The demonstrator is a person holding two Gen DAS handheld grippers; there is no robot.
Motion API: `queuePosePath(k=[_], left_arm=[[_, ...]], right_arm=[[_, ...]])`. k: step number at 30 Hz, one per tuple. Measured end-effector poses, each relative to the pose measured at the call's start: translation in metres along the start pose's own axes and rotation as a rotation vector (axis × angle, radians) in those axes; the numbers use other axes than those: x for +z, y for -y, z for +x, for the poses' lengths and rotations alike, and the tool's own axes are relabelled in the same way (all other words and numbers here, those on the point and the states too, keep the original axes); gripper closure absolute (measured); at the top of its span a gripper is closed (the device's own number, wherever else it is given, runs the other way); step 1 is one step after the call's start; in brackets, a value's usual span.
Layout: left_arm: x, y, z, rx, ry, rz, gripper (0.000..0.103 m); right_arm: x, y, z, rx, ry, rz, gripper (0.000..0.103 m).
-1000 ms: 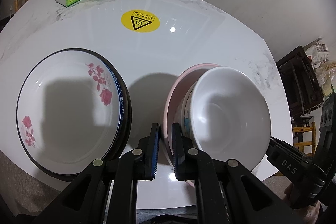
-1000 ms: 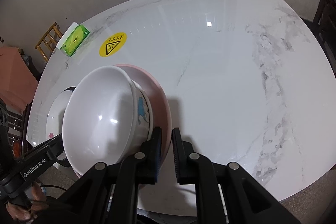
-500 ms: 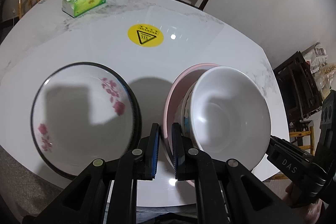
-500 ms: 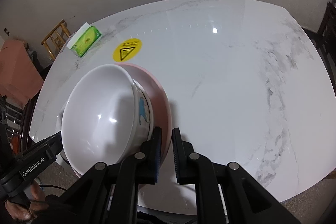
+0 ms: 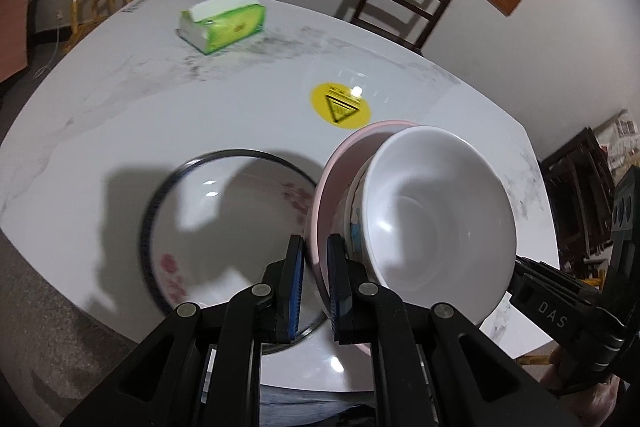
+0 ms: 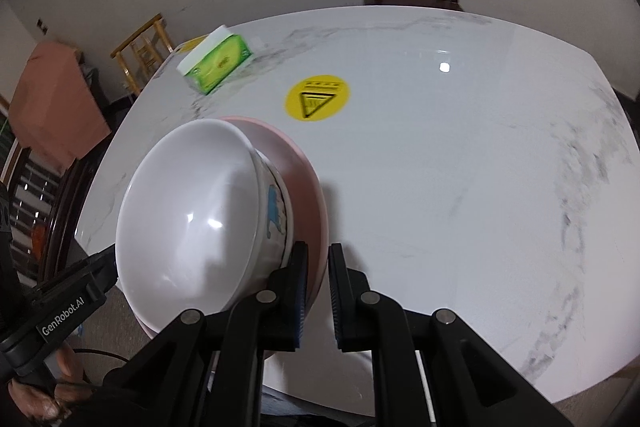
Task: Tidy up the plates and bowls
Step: 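Lift the nested bowls and carry them over the flowered plate stack, then lower the nested bowls onto the plate stack and open the left gripper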
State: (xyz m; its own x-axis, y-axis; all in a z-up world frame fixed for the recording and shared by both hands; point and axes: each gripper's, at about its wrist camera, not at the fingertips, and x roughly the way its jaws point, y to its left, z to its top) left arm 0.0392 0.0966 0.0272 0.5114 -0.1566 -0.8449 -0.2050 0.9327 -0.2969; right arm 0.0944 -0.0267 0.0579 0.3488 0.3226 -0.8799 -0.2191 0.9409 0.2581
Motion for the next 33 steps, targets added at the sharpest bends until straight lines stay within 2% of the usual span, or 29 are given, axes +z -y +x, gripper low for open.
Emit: queuePosePath(k=[10,17,33], left_arm=[[0.006,-0.05,-0.008,0.048,0.019,-0.075,0.096],[0.005,-0.075,-0.003,0.062,0.008,-0.108,0.096],[0.002,-0.099,0.007,0.056,-0.019,-0.138,0.095]], right_arm=[[0.006,-0.045,0.03,0.045,-0.054,-0.055,0.092],[0.004,-0.062,0.049,0.047,-0.09,-0.071,0.092],[0.003,-0.078,0.069,0.03,-0.127,-0.082,0.092]])
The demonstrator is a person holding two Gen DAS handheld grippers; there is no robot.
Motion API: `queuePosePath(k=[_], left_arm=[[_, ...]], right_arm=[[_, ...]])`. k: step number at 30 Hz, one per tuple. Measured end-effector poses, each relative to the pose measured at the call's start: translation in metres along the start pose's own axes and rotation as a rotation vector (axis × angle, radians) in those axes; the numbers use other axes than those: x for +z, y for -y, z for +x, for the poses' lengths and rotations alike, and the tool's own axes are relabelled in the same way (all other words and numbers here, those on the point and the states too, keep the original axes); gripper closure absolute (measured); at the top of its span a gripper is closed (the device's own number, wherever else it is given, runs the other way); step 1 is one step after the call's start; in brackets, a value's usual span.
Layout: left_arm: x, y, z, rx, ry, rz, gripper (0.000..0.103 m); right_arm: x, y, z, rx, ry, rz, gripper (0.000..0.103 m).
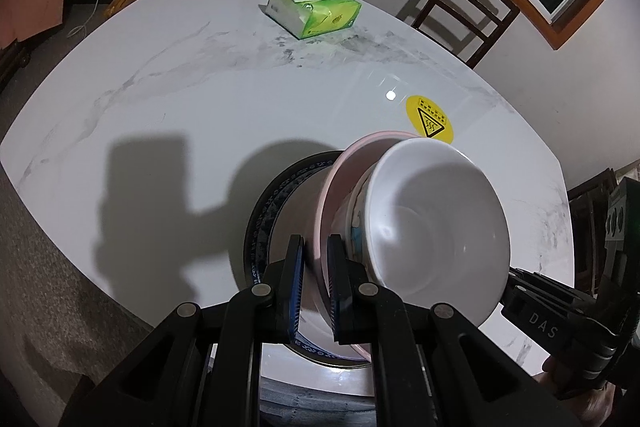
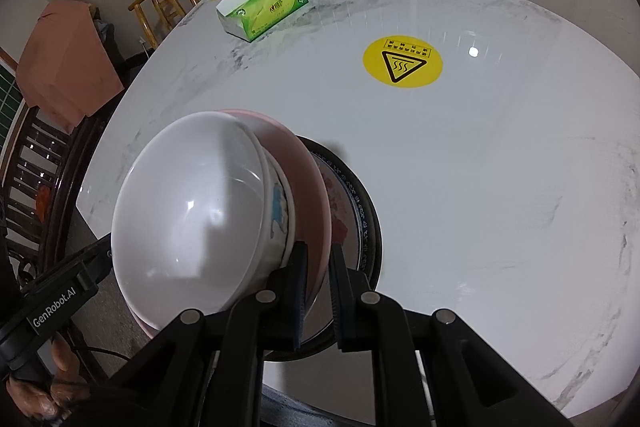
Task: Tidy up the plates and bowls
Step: 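Lower the nested bowls onto the plate stack and open the left gripper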
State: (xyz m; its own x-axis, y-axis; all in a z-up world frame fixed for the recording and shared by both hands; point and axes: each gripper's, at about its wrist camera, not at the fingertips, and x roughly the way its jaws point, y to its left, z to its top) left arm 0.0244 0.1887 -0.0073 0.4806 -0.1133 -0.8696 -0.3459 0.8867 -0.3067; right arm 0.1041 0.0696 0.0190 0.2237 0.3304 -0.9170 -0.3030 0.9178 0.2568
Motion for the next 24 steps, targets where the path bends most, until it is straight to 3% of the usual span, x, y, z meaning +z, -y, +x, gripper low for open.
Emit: queuePosePath(k=[18,20,24], left_arm=[[-0.002,-0.0057,0.0058,-0.005,-0.002,0.003,0.096],[-0.0023,-0.0051,0.0043,0.0,0.008,0.012,0.096],[-0.0019,-0.005,-0.0004,0.015,0.029,0.021,0.091]], right_arm=[[-0.0027,-0.0083,-0.0008,-0.041,0.038,-0.055,0.089],[-0.0034,-0.007,-0.0019,-0.05,0.045,-0.054,0.085],[-0.0046,-0.0001,-0.0052,-0.072,0.057,-0.038,0.068]])
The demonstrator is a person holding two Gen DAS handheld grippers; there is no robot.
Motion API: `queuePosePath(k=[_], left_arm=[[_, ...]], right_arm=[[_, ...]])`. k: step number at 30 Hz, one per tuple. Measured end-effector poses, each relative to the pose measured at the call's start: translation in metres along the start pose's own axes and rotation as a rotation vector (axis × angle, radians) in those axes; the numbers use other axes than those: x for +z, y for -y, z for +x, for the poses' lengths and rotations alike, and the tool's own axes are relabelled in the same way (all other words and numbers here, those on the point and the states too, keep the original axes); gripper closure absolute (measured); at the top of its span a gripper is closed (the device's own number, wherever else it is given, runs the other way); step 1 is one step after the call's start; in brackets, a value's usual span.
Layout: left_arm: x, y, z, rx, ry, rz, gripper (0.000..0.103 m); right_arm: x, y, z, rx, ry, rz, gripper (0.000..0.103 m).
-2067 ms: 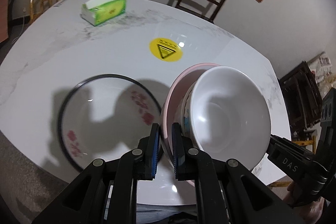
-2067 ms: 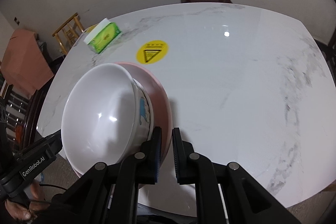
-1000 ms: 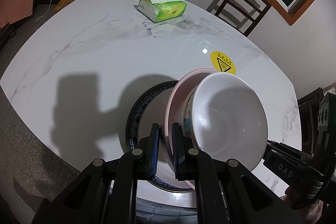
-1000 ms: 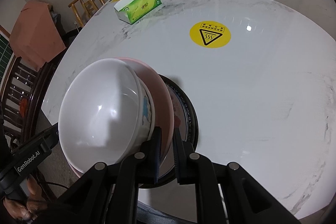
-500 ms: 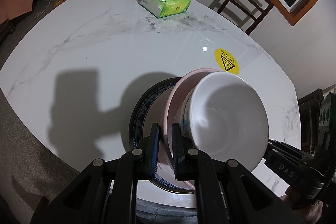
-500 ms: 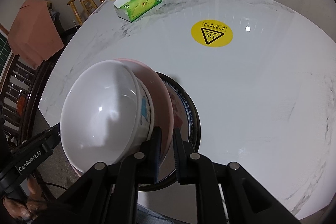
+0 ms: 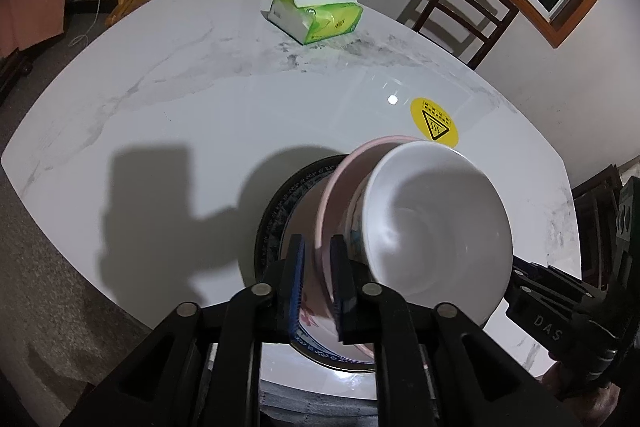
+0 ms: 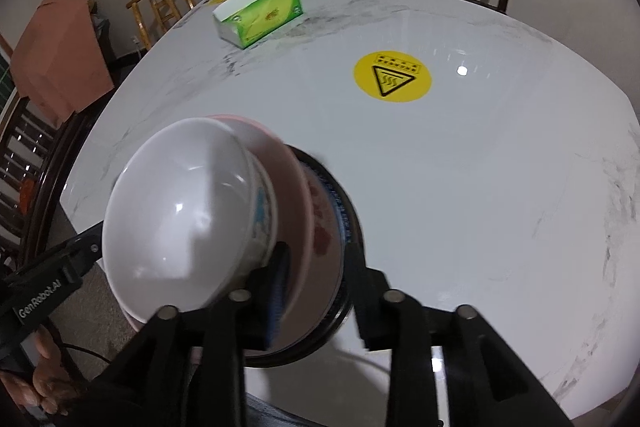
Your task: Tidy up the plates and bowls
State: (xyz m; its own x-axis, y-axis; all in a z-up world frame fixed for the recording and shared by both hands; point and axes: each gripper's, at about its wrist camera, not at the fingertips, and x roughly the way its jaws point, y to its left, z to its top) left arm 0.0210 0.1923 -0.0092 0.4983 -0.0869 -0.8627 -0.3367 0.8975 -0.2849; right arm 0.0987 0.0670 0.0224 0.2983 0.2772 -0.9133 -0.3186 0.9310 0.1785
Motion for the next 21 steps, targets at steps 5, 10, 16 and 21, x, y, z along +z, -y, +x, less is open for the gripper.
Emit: queuePosePath(k=[5,10,16,21], left_arm=[[0.0,-0.003,-0.007,0.009,0.026,0.001,0.078],[-0.004,-0.005,-0.016,0.009,0.048,0.011,0.073],[-0.016,-0.008,-0.033,0.053,0.105,0.03,0.063],[-0.033,-0.001,-0.045,0.114,0.17,0.082,0.06]], right_arm=[[-0.003,0.007,-0.012,0.003,0.038,0.005,0.054],[-0.011,0.011,-0.025,-0.001,0.076,-0.001,0.048],[-0.027,0.012,-0.039,0.001,0.114,-0.03,0.041],[-0.042,0.006,-0.05,-0.006,0.163,-0.069,0.04]])
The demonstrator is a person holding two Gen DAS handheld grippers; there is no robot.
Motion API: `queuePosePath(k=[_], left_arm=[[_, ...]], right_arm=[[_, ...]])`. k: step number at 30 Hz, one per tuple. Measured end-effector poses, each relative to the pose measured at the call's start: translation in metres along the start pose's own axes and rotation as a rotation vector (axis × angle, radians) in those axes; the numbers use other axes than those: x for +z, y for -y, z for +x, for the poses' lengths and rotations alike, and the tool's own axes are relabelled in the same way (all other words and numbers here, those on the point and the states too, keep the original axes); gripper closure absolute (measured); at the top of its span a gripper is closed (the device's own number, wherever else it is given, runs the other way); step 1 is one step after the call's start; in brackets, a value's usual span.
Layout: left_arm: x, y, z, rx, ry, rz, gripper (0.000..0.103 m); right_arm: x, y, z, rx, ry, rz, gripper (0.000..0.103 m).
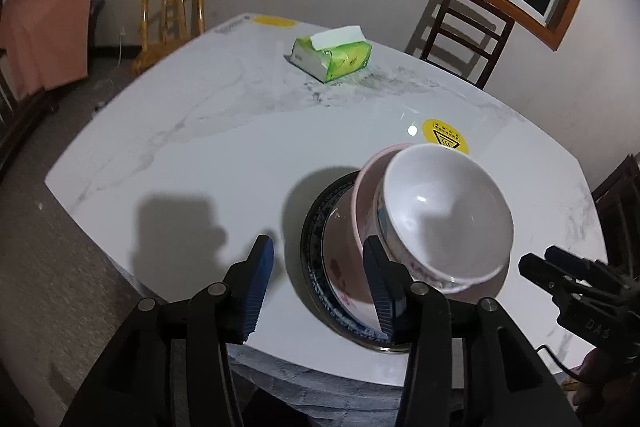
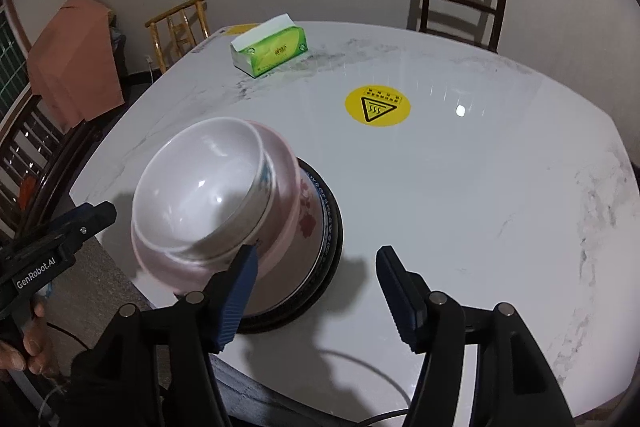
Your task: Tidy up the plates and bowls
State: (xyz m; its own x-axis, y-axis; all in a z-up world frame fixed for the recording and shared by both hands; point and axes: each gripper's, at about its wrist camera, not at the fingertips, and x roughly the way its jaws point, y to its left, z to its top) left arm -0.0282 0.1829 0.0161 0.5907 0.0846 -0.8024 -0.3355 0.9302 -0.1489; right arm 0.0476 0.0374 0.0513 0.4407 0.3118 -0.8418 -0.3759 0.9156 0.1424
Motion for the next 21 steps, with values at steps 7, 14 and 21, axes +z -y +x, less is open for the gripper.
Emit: queuePosePath(k=[7,14,21], left_arm=[[-0.024,0.022,-0.017,0.024,0.079,0.054,0.049],[-0.037,0.038,-0.017,0.022,0.071,0.095,0.045],[-0.041,0.042,-0.016,0.034,0.071,0.1,0.044]], right_arm=[[-0.02,-0.01,-0.007,0.01,0.026,-0.024,0.038],[-0.03,-0.012,-0.009,0.032,0.029,-0.023,0.034],[-0.037,-0.015,-0.009,0.022,0.037,-0.041,0.031]])
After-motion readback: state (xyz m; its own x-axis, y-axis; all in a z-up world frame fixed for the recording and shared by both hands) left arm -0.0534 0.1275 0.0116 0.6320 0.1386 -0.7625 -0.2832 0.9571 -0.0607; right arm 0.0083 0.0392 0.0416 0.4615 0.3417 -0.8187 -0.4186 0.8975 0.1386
